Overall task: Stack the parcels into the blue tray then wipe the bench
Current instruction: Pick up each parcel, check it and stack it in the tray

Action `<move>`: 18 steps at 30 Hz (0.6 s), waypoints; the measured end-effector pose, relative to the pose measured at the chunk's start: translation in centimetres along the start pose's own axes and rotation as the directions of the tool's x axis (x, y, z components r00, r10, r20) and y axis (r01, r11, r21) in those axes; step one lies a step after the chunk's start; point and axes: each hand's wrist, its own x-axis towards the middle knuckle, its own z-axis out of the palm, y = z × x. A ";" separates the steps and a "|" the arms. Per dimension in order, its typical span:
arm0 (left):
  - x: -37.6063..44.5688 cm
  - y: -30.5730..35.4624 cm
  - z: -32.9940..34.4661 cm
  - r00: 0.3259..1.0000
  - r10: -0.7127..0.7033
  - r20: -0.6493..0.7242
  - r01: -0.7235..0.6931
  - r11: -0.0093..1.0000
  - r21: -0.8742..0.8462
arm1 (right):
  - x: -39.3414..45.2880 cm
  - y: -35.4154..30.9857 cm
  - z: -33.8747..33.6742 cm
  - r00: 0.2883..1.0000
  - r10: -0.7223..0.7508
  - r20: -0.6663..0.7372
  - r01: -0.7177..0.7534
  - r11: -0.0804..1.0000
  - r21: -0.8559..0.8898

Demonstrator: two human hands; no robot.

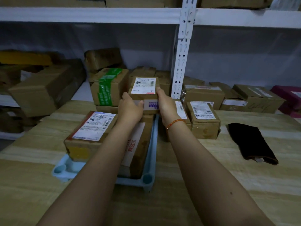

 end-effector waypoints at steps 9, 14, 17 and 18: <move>1.1 -0.1 0.8 0.991 -0.119 -0.059 0.115 0.991 -0.061 | 1.9 0.1 2.1 0.999 -0.045 -0.011 0.043 0.991 -0.128; 1.2 0.5 1.4 0.979 -0.193 -0.068 0.183 0.974 -0.131 | 2.5 0.6 2.5 0.986 -0.128 -0.105 0.118 0.989 -0.095; 0.8 0.6 1.8 0.981 -0.177 -0.074 0.159 0.966 -0.204 | 2.3 0.5 2.5 0.986 -0.165 -0.036 0.158 0.975 -0.155; 0.6 0.7 1.8 0.982 -0.173 -0.073 0.155 0.967 -0.202 | 2.0 0.3 2.5 0.986 -0.168 -0.017 0.163 0.972 -0.171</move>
